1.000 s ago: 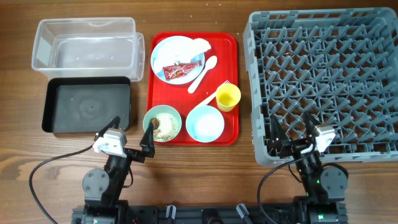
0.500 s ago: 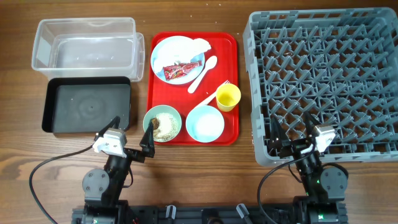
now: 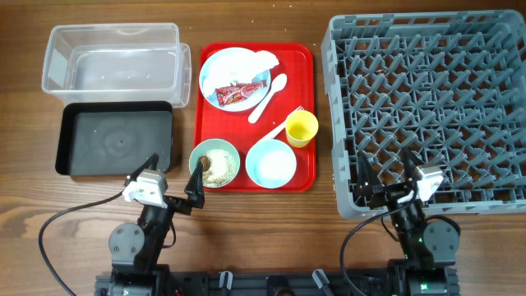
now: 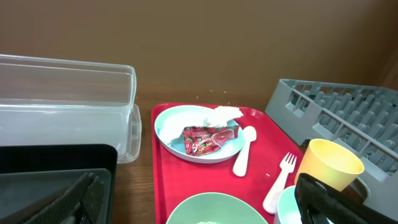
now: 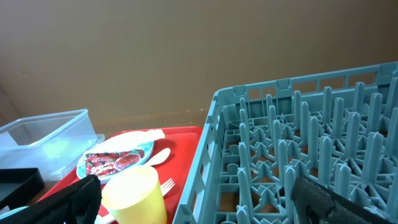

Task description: Sort waste into correct bins and load items into the dishwasher rack

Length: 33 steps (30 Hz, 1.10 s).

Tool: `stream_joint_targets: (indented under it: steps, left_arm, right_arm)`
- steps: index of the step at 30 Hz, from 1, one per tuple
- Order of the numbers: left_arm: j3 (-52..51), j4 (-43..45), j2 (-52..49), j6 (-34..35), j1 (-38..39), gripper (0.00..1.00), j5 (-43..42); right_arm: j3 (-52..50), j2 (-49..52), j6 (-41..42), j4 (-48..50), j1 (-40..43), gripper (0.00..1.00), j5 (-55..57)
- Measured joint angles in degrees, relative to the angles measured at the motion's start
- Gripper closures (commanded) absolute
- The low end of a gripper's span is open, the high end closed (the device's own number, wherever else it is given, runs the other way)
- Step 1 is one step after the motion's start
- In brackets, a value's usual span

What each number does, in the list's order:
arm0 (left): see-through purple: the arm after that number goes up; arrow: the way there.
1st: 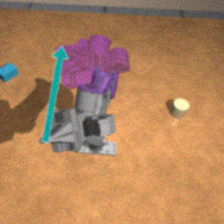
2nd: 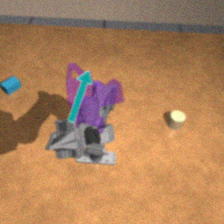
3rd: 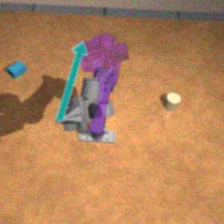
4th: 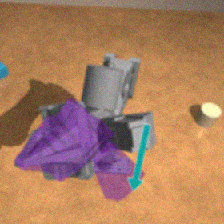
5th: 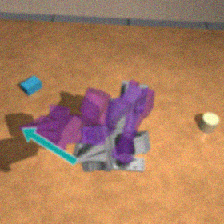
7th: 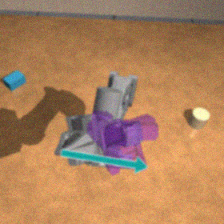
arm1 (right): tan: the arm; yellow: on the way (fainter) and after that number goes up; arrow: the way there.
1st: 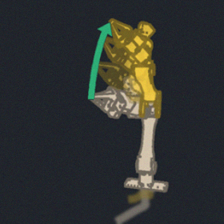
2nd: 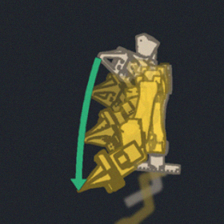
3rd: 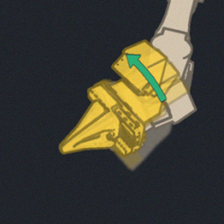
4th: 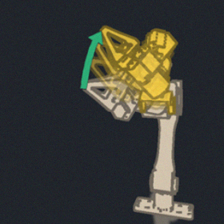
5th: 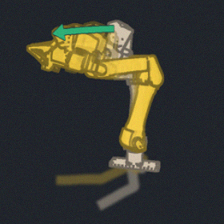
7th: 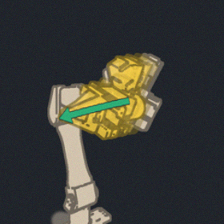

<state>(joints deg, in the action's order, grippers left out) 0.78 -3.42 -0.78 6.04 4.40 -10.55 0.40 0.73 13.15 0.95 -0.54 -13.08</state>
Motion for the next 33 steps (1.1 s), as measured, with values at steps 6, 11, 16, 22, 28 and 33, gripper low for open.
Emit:
stream_joint_targets:
  steps: [6, 11, 16, 22, 28, 33]
  left_arm:
    - [0.00, 0.00, 0.00, -0.02, 0.00, 0.00, 0.00]
    - [0.00, 0.00, 0.00, -0.02, 0.00, 0.00, 0.00]
    - [0.00, 0.00, 0.00, -0.02, 0.00, 0.00, 0.00]
    - [0.00, 0.00, 0.00, 0.00, 0.00, 0.00, 0.00]
    - [0.00, 0.00, 0.00, -0.02, 0.00, 0.00, -0.02]
    - [-0.02, 0.46, 0.00, 0.00, 0.00, 0.00, -1.31]
  right_arm:
    - [0.00, 0.00, 0.00, 0.00, 0.00, 0.00, 0.00]
    - [0.00, 0.00, 0.00, 0.00, 0.00, 0.00, 0.00]
    - [0.00, 0.00, 0.00, 0.00, 0.00, 0.00, 0.00]
    - [0.00, 0.00, 0.00, 0.00, 0.00, 0.00, 0.00]
    - [0.00, 0.00, 0.00, 0.00, 0.00, 0.00, 0.00]
    - [-0.02, 0.04, 0.00, 3.15, 0.00, 0.00, -1.49]
